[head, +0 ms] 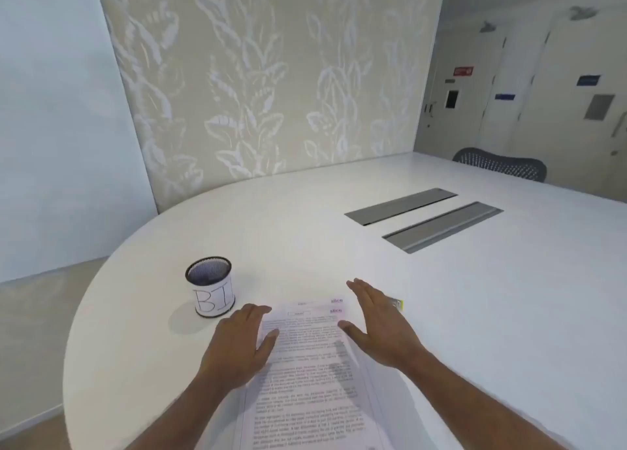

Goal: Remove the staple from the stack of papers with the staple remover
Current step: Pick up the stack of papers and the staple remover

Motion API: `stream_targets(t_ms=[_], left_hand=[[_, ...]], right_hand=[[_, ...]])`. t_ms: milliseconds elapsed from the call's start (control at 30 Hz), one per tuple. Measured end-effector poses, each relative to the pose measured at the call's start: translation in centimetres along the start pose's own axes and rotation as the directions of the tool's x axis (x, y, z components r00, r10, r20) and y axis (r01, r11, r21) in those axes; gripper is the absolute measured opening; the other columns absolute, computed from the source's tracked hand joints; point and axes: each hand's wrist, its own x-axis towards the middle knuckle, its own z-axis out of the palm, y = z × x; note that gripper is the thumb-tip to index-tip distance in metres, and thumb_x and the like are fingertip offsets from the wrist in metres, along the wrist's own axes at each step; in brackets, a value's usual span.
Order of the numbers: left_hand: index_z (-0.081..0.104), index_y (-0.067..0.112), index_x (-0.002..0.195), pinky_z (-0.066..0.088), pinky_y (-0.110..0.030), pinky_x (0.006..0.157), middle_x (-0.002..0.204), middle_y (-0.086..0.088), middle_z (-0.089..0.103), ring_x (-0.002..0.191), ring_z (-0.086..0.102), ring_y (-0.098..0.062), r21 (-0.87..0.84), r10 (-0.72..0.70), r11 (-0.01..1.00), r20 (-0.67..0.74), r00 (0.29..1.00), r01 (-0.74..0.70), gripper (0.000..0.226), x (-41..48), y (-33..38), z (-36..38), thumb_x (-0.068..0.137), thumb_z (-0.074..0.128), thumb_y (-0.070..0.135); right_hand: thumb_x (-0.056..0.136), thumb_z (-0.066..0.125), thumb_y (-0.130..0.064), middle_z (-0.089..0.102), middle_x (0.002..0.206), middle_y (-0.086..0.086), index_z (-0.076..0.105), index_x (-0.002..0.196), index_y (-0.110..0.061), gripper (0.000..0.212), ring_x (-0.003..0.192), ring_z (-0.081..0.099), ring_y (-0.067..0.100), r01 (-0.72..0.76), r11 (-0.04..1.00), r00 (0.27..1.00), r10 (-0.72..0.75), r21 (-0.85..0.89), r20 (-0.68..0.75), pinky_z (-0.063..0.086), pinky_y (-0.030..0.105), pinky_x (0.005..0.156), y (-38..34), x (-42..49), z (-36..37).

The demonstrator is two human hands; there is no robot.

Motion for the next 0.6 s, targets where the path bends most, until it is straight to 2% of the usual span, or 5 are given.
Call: stream_targets(t_ms=[67, 233, 300, 433, 600], left_hand=[[0.054, 0.02, 0.139, 0.046, -0.036, 0.097, 0.133, 0.004, 0.061, 0.118, 0.061, -0.018, -0.034, -0.038, 0.999, -0.009, 0.999, 0.037, 0.071, -0.3, 0.6, 0.6, 0.091, 0.022, 0.062], [0.061, 0.016, 0.133, 0.043, -0.042, 0.099, 0.129, -0.002, 0.063, 0.117, 0.061, -0.024, 0.017, -0.141, 0.99, -0.055, 0.989, 0.142, 0.074, -1.4, 1.0, 2.0, 0.088, 0.022, 0.061], [0.065, 0.012, 0.128, 0.043, -0.045, 0.098, 0.126, -0.006, 0.065, 0.116, 0.062, -0.027, 0.089, -0.237, 0.966, -0.079, 0.968, 0.244, 0.07, -1.6, 1.0, 2.0, 0.091, 0.027, 0.058], [0.061, 0.014, 0.129, 0.04, -0.041, 0.094, 0.126, -0.004, 0.06, 0.116, 0.057, -0.024, 0.201, -0.416, 0.889, -0.019, 0.909, 0.411, 0.062, -1.5, 1.3, 2.4, 0.096, 0.037, 0.061], [0.055, 0.016, 0.133, 0.043, -0.04, 0.095, 0.13, -0.005, 0.059, 0.119, 0.054, -0.024, 0.154, -0.461, 0.877, 0.001, 0.887, 0.456, 0.063, -1.0, 1.5, 2.5, 0.095, 0.04, 0.063]], right_hand=[[0.094, 0.049, -0.056, 0.019, 0.164, -0.005, 0.018, 0.155, -0.024, 0.075, 0.15, 0.016, 0.011, -0.049, 0.995, 0.999, 0.047, 0.087, 0.022, 0.02, 0.029, 0.118, -0.4, -0.4, 0.9], [0.092, 0.05, -0.057, 0.021, 0.163, -0.005, 0.022, 0.154, -0.024, 0.075, 0.149, 0.017, 0.012, -0.138, 0.981, 0.984, 0.12, 0.135, 0.128, 0.023, 0.033, 0.118, -0.6, -2.0, 3.2], [0.091, 0.052, -0.057, 0.02, 0.163, -0.003, 0.023, 0.153, -0.023, 0.076, 0.149, 0.017, 0.012, -0.197, 0.965, 0.973, 0.17, 0.173, 0.159, 0.025, 0.036, 0.119, -0.4, -1.9, 3.5], [0.089, 0.057, -0.057, 0.021, 0.163, -0.001, 0.024, 0.153, -0.018, 0.081, 0.15, 0.017, 0.014, -0.248, 0.942, 0.962, 0.213, 0.224, 0.168, 0.023, 0.036, 0.12, -0.7, -1.7, 4.5], [0.087, 0.057, -0.061, 0.021, 0.163, -0.001, 0.024, 0.153, -0.019, 0.085, 0.15, 0.016, 0.013, -0.24, 0.956, 0.959, 0.207, 0.166, 0.194, 0.018, 0.033, 0.122, -0.3, -2.1, 5.1]])
